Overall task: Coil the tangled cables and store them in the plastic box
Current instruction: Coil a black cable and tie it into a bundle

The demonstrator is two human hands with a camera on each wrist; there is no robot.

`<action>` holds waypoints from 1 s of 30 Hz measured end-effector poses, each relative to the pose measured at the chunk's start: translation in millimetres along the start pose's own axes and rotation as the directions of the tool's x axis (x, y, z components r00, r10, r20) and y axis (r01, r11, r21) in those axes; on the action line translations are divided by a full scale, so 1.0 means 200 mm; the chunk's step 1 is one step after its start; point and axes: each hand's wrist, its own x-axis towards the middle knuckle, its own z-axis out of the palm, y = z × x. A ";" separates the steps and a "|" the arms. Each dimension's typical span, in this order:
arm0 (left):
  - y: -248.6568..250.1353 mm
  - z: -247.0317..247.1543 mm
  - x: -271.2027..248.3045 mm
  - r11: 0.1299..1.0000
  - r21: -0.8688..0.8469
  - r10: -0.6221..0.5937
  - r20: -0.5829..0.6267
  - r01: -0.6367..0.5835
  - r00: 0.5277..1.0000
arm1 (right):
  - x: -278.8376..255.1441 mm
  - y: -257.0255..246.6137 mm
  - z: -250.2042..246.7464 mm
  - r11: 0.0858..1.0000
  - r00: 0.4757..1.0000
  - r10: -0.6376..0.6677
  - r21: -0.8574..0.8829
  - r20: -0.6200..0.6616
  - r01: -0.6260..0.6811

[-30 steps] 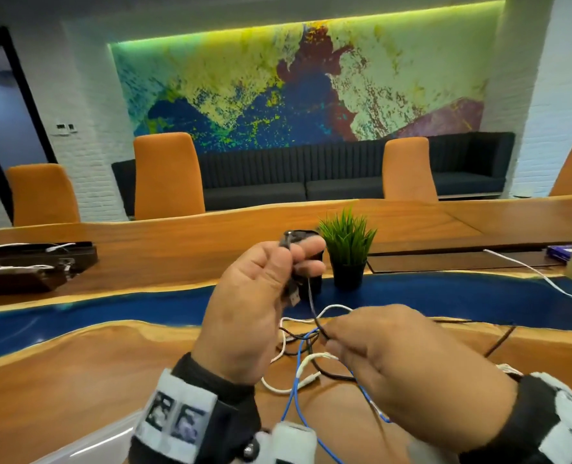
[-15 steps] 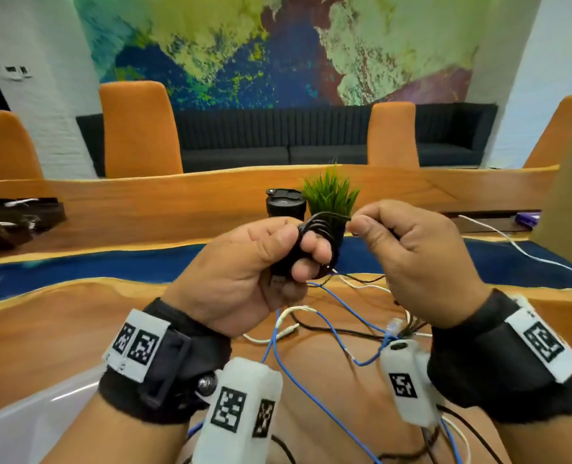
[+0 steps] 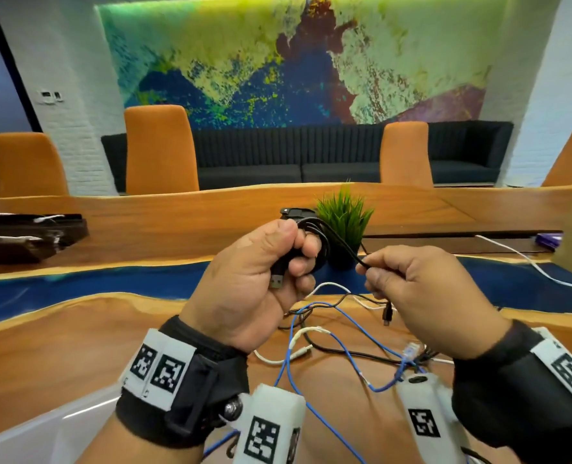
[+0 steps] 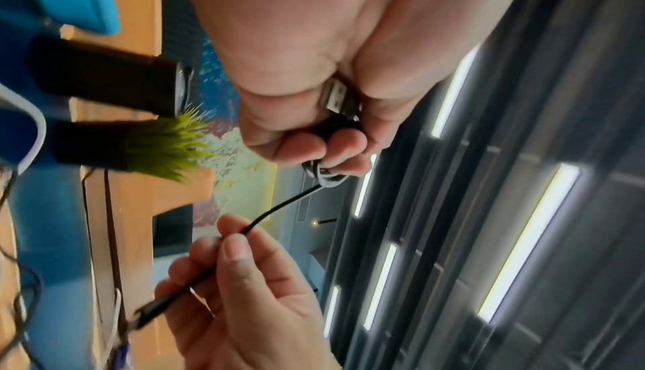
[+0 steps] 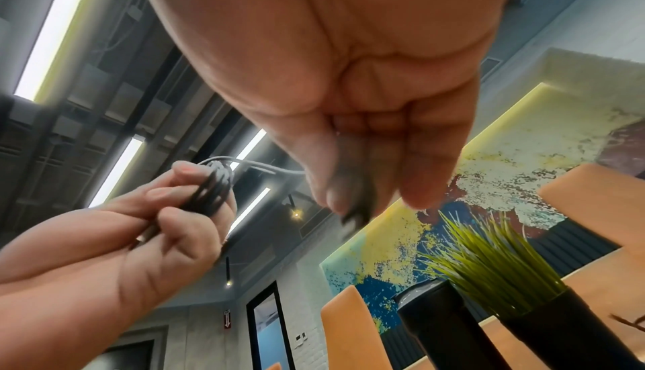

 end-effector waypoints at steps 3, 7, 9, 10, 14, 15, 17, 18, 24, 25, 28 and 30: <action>-0.03 -0.01 0.01 0.987 0.153 0.071 -0.160 -0.047 0.985 | -0.01 -0.02 0.00 0.995 0.995 0.029 -0.097 0.100 -0.019; -0.04 -0.04 0.02 0.935 0.350 0.142 -0.205 -0.063 0.968 | -0.01 -0.03 0.01 0.998 0.998 0.037 0.040 0.053 -0.039; -0.03 -0.04 0.02 0.942 0.332 0.122 -0.185 -0.054 0.975 | 0.00 -0.04 0.01 0.960 0.994 0.080 0.275 -0.070 -0.058; -0.03 -0.04 0.02 0.948 0.316 0.109 -0.171 -0.050 0.979 | 0.00 -0.04 0.01 0.920 0.987 0.107 0.389 -0.118 -0.054; -0.05 0.01 0.01 0.943 0.326 0.094 -0.087 -0.061 0.992 | 0.01 -0.06 0.01 0.712 0.975 0.181 0.701 -0.127 -0.041; -0.06 0.03 0.01 0.937 0.342 0.097 -0.076 -0.066 0.992 | 0.01 -0.07 0.01 0.653 0.975 0.195 0.756 -0.107 -0.048; -0.06 0.04 0.00 0.931 0.358 0.104 -0.065 -0.074 0.992 | 0.01 -0.08 0.01 0.544 0.976 0.210 0.837 -0.062 -0.064; -0.06 0.04 0.00 0.932 0.353 0.104 -0.060 -0.076 0.993 | 0.01 -0.08 0.01 0.492 0.977 0.210 0.867 -0.035 -0.075; -0.08 0.05 -0.01 0.948 0.314 0.047 -0.009 -0.041 0.999 | -0.01 -0.12 0.07 0.262 0.973 0.181 0.947 0.142 -0.187; -0.09 0.05 -0.01 0.943 0.330 0.045 0.001 -0.042 0.999 | -0.02 -0.12 0.08 0.245 0.968 0.173 0.944 0.182 -0.221; -0.10 0.05 -0.01 0.886 0.452 0.103 0.019 -0.101 0.995 | -0.03 -0.12 0.07 0.253 0.939 0.115 0.905 0.324 -0.343; -0.09 0.04 -0.01 0.815 0.556 0.174 0.029 -0.160 0.984 | -0.04 -0.09 0.06 0.277 0.909 0.072 0.867 0.411 -0.414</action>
